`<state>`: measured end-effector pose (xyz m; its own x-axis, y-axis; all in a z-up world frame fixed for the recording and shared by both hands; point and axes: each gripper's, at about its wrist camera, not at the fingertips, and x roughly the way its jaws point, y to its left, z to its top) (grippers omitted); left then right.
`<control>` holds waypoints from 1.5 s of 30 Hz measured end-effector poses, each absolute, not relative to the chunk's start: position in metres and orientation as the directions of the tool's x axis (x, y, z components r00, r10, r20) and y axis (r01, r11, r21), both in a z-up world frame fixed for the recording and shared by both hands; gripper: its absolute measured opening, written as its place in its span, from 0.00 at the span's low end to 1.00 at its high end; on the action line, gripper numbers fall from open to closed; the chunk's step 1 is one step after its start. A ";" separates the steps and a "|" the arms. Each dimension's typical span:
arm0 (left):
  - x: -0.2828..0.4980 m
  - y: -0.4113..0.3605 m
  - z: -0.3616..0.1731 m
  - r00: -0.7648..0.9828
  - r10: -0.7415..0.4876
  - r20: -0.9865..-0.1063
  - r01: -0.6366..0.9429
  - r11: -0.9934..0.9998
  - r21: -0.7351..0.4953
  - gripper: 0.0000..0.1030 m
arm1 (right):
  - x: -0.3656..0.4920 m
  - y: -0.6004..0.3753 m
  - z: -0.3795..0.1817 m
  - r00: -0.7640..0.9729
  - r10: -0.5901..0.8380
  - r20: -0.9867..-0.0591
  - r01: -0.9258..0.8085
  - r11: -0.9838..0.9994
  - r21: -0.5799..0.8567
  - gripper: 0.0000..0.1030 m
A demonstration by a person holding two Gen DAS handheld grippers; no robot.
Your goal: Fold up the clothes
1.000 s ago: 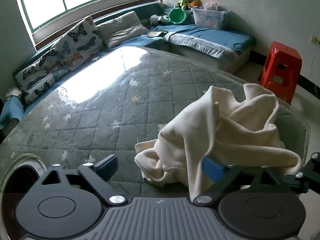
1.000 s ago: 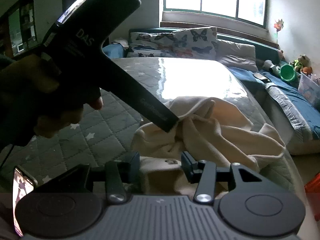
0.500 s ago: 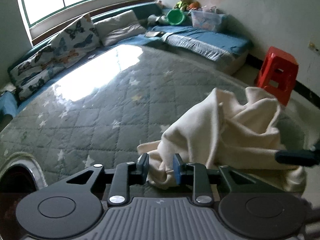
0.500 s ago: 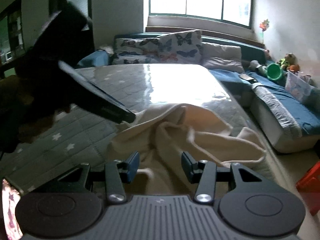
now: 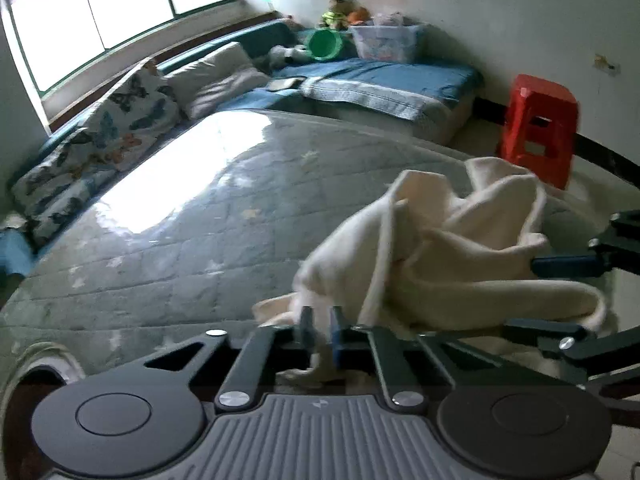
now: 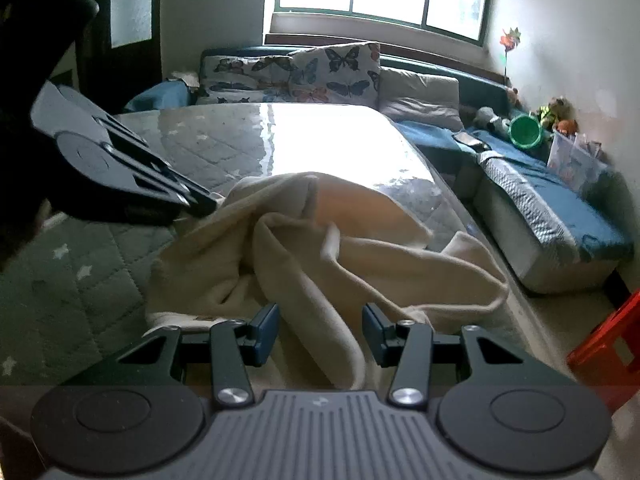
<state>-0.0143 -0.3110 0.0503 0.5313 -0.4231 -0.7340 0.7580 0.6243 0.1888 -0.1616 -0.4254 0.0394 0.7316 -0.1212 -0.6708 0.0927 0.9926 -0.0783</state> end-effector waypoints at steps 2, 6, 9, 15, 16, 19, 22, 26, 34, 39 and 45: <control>-0.008 -0.305 0.052 0.542 -0.414 -0.732 0.741 0.645 0.184 0.02 | -0.157 -0.424 0.037 0.727 -0.132 -0.674 0.093 0.991 -0.094 0.42; -0.001 -0.292 0.058 0.527 -0.428 -0.734 0.736 0.662 0.143 0.02 | -0.149 -0.425 0.031 0.713 -0.133 -0.689 0.095 0.991 -0.094 0.26; -0.006 -0.292 0.065 0.495 -0.479 -0.725 0.763 0.638 0.099 0.12 | -0.148 -0.424 0.026 0.697 -0.106 -0.710 0.079 0.994 -0.071 0.10; -0.026 -0.310 0.066 0.468 -0.535 -0.703 0.816 0.568 0.110 0.51 | -0.152 -0.420 0.029 0.714 -0.125 -0.689 0.085 0.992 -0.091 0.07; -0.028 -0.314 0.063 0.471 -0.531 -0.705 0.821 0.556 0.129 0.51 | -0.150 -0.423 0.030 0.714 -0.118 -0.690 0.083 0.993 -0.084 0.07; -0.030 -0.321 0.054 0.469 -0.510 -0.721 0.825 0.544 0.152 0.29 | -0.150 -0.423 0.033 0.716 -0.086 -0.693 0.055 0.996 -0.068 0.14; -0.025 -0.319 0.048 0.456 -0.499 -0.737 0.824 0.549 0.139 0.10 | -0.149 -0.419 0.033 0.720 -0.082 -0.689 0.037 0.996 -0.081 0.31; -0.025 -0.316 0.049 0.455 -0.506 -0.733 0.824 0.552 0.131 0.07 | -0.141 -0.418 0.025 0.714 -0.084 -0.695 0.033 0.996 -0.086 0.31; -0.036 -0.318 0.050 0.451 -0.513 -0.731 0.838 0.524 0.149 0.28 | -0.150 -0.425 0.032 0.730 -0.115 -0.673 0.082 0.993 -0.081 0.05; -0.034 -0.317 0.046 0.456 -0.497 -0.738 0.828 0.541 0.147 0.13 | -0.162 -0.440 0.043 0.748 -0.203 -0.632 0.175 0.979 -0.107 0.04; -0.032 -0.310 0.047 0.452 -0.494 -0.743 0.818 0.561 0.125 0.12 | -0.175 -0.463 0.046 0.731 -0.256 -0.632 0.270 0.960 -0.077 0.05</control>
<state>-0.0323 -0.3099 0.0467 0.4522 -0.4936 -0.7429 0.8181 0.5612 0.1251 -0.1748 -0.4628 0.0460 0.7312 -0.2565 -0.6321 0.2704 0.9597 -0.0766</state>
